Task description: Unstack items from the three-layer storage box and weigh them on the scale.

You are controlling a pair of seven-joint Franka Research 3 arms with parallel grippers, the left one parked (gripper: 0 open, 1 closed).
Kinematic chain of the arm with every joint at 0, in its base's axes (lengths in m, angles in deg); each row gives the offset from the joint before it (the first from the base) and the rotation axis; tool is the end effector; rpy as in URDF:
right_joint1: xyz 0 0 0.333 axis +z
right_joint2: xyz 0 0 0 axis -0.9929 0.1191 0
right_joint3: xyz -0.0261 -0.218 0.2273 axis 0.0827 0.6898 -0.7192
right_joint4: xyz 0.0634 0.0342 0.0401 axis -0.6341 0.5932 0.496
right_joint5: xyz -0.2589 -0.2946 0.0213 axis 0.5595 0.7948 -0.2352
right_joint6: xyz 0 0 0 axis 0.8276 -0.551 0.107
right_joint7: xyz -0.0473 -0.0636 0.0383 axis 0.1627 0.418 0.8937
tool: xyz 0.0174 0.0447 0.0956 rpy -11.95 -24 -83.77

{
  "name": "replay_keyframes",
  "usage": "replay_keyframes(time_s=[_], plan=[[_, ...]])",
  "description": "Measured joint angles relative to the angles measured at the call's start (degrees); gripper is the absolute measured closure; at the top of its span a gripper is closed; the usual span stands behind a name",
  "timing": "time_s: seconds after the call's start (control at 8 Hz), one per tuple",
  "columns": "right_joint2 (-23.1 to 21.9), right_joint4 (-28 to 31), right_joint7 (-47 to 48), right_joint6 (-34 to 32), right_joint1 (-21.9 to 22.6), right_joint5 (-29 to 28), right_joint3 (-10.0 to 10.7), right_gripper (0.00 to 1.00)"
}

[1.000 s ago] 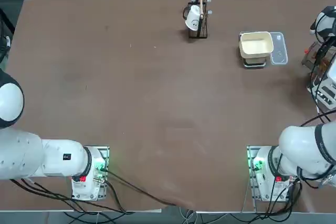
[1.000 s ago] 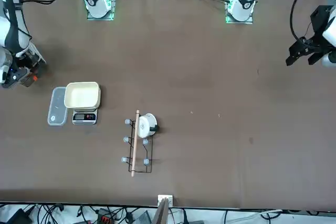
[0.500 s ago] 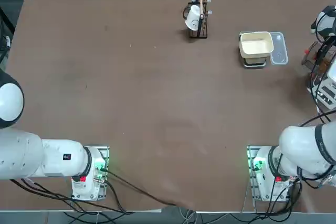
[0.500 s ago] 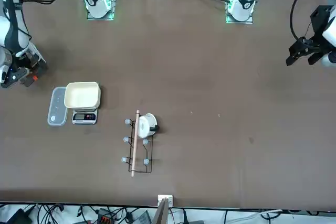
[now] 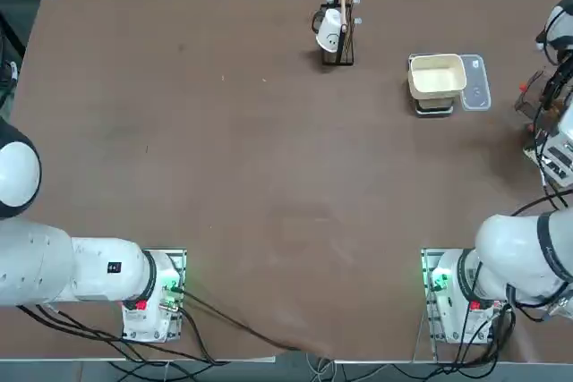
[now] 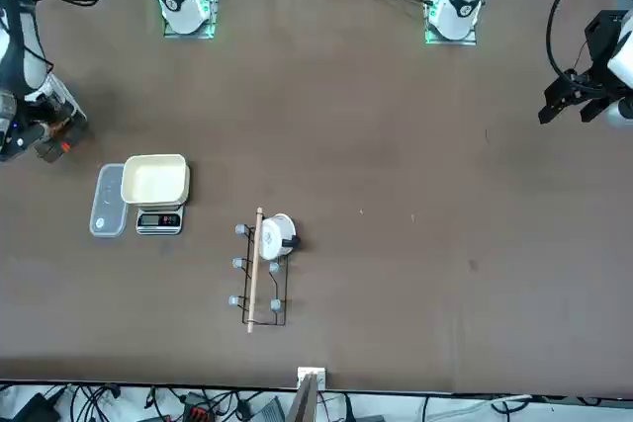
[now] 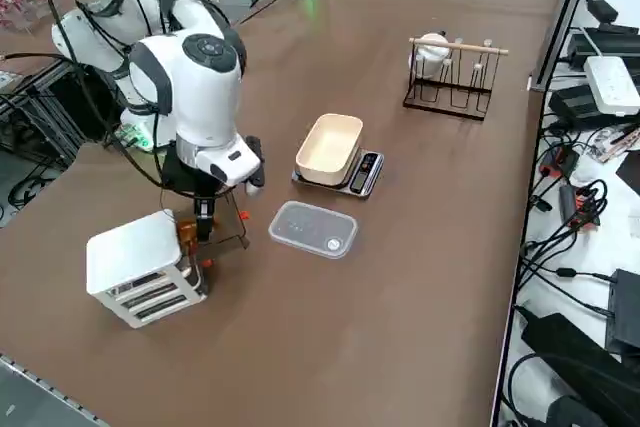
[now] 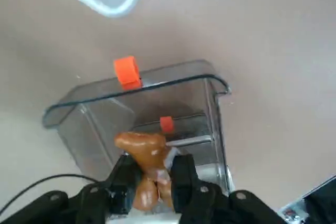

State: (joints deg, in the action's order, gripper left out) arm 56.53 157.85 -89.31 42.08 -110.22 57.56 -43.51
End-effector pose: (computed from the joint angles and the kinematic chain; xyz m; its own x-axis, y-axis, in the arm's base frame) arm 0.4855 -0.2896 0.3206 0.7858 0.5144 -0.3434 0.5525 -0.8333 0.0162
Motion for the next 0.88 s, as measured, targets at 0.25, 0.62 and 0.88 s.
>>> replay_keyframes(time_s=[0.25, 0.62, 0.88], plan=[[-0.29, -1.23, 0.00, -0.50, 0.05, -3.68, -0.34, 0.63], [-0.49, -4.84, 0.02, -0.87, 0.50, -8.26, -1.32, 0.63], [-0.53, -7.48, 0.05, -1.76, 2.22, -15.84, -1.76, 0.63]])
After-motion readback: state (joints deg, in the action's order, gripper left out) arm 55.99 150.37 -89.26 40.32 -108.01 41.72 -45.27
